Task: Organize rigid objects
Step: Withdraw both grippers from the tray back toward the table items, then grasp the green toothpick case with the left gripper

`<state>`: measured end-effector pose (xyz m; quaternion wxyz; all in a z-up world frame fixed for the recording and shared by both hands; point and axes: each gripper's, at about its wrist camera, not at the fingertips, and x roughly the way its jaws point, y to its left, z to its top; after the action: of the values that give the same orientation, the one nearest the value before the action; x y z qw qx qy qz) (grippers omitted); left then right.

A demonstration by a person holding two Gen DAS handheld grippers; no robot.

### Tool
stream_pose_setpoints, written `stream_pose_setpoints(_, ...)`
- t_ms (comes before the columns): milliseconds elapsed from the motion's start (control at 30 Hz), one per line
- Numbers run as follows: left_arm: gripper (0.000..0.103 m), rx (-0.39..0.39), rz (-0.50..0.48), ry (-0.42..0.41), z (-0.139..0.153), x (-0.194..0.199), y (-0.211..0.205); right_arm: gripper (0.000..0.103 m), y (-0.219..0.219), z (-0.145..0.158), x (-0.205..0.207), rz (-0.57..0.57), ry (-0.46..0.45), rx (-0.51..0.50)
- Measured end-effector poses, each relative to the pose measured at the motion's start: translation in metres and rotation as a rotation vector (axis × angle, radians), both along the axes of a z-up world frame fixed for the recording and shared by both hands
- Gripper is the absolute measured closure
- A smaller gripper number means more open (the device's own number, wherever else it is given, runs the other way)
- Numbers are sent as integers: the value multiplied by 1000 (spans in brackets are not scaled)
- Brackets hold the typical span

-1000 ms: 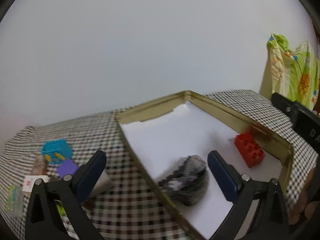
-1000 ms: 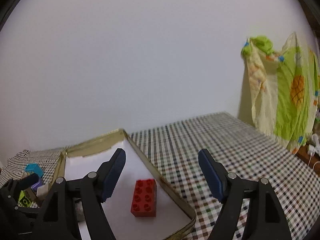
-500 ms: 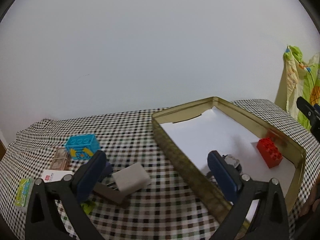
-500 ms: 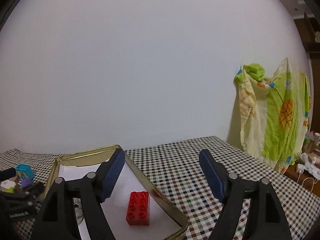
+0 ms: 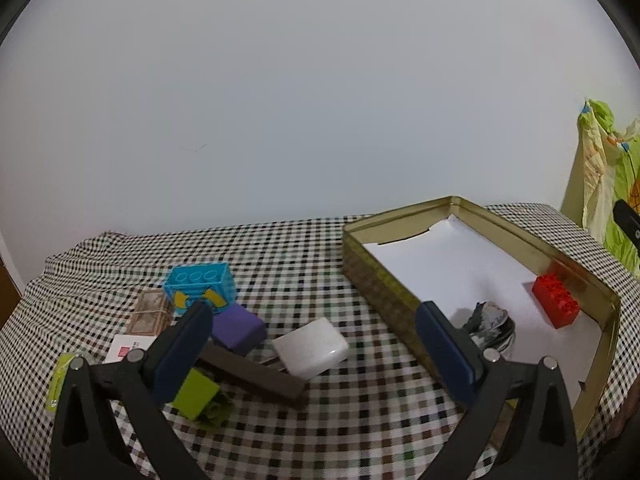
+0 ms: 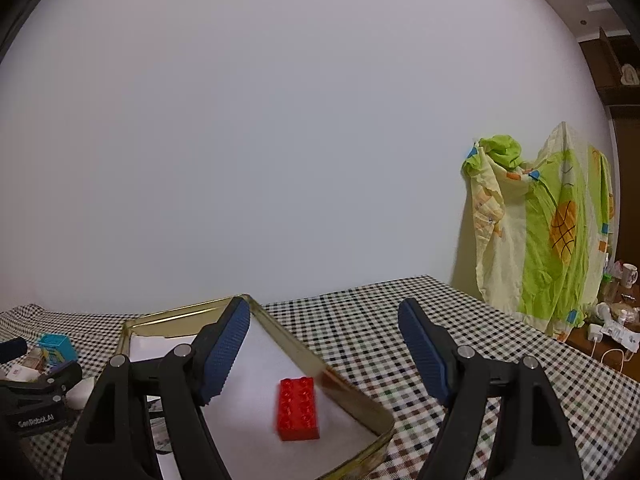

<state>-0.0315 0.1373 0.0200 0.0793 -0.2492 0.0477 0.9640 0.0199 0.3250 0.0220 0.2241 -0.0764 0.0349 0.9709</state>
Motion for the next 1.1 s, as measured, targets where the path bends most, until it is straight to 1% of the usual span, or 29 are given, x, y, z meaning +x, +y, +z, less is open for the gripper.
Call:
stream_pose_setpoints(200,1,-2,10,4,0,2,-14,25,-17,2,10,6,32,5)
stream_pose_setpoints(467,1,3,37,5,-2,-1,-38,25,-50,-2,8,77,19,1)
stream_pose_setpoints(800,1,19,95,-22,-6,-11,-75,25,-105,-9,-7,212,-11,-10)
stream_pose_setpoints(933,1,10,115,-29,-8,-14,-87,25,-125,-10,-15,261,-22,-17)
stream_pose_setpoints(1100,1,13,141,-43,-10,-17,-107,24,-144,-12,-30,303,-53,-36)
